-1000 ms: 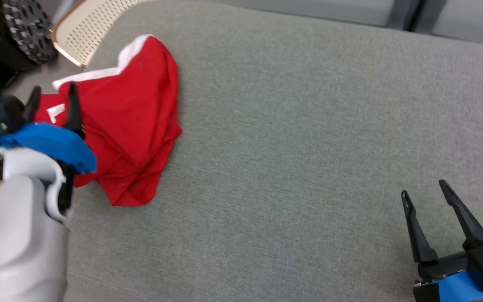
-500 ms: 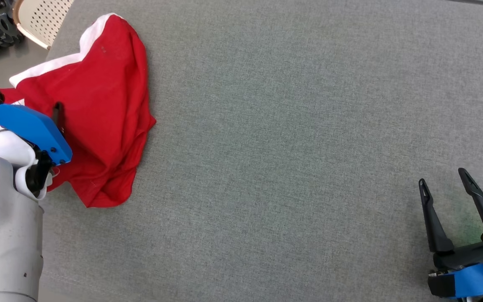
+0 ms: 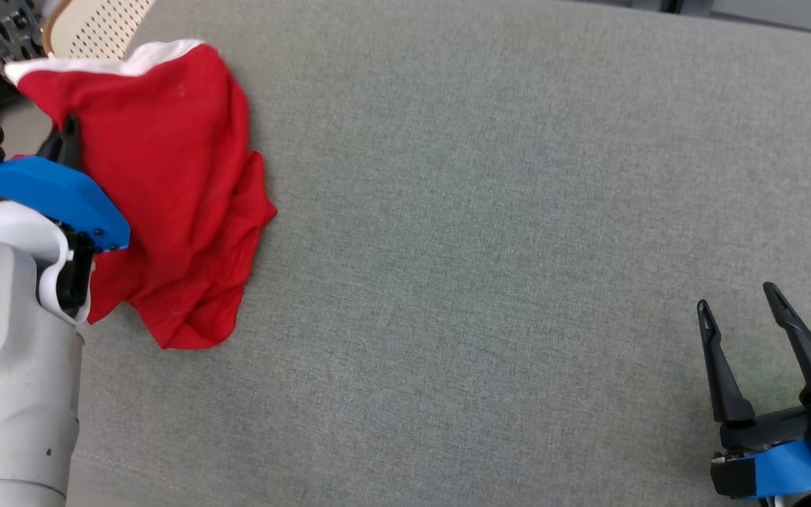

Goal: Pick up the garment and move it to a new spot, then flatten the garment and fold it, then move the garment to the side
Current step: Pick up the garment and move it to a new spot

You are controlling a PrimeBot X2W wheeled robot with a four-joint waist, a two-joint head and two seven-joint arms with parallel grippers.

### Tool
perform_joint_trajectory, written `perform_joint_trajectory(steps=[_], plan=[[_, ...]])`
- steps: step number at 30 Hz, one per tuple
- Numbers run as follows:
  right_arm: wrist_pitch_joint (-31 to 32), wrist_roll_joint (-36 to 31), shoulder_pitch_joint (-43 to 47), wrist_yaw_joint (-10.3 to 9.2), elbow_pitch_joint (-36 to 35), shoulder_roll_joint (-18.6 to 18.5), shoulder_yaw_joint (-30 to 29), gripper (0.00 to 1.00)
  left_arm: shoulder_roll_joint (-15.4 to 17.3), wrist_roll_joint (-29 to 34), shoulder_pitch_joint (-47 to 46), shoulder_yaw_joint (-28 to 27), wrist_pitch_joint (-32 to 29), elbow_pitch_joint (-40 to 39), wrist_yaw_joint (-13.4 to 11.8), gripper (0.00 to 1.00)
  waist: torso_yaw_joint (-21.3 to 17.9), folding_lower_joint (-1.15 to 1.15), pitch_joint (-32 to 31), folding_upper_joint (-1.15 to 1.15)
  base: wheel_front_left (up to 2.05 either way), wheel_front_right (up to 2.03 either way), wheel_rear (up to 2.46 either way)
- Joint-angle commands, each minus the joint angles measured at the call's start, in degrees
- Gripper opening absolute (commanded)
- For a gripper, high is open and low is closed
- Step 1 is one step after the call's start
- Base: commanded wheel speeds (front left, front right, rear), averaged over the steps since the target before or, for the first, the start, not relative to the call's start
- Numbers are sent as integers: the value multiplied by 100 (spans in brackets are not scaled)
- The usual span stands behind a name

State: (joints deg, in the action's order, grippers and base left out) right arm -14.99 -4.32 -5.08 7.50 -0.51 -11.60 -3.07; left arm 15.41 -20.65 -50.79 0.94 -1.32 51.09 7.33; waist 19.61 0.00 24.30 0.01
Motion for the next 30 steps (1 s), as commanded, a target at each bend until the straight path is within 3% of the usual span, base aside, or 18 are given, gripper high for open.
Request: perform_joint_trajectory(steps=[1, 7, 16, 18, 24, 30], plan=[[-30, 33, -7, -2, 25, 45, 16, 100, 38, -54, -117, 99, 154, -125, 11, 0, -47, 0, -130, -1, 0, 0, 0], [-29, 81, 45, -2, 106, 265, 72, 100, 252, -223, -169, 491, 512, -915, 14, 0, -140, 0, -571, -1, 0, 0, 0], [-29, 152, 27, -2, 159, 565, 117, 100, 504, -523, -189, 919, 49, -2531, 15, 0, -585, 0, -986, -1, 0, 0, 0], [-29, 184, 21, -2, 164, 647, 103, 100, 482, -569, -133, 1040, -244, -3171, 14, 0, -856, 0, -1023, -1, 0, 0, 0], [-27, 218, -70, -2, 141, 760, 77, 100, 334, -638, 48, 1264, -722, -4095, -80, 0, -1455, 0, -972, -1, 0, 0, 0], [-26, 282, -154, -2, 111, 850, 110, 100, 86, -520, 282, 1701, -1034, -4495, -173, 0, -2294, 0, -822, -1, 0, 0, 0]])
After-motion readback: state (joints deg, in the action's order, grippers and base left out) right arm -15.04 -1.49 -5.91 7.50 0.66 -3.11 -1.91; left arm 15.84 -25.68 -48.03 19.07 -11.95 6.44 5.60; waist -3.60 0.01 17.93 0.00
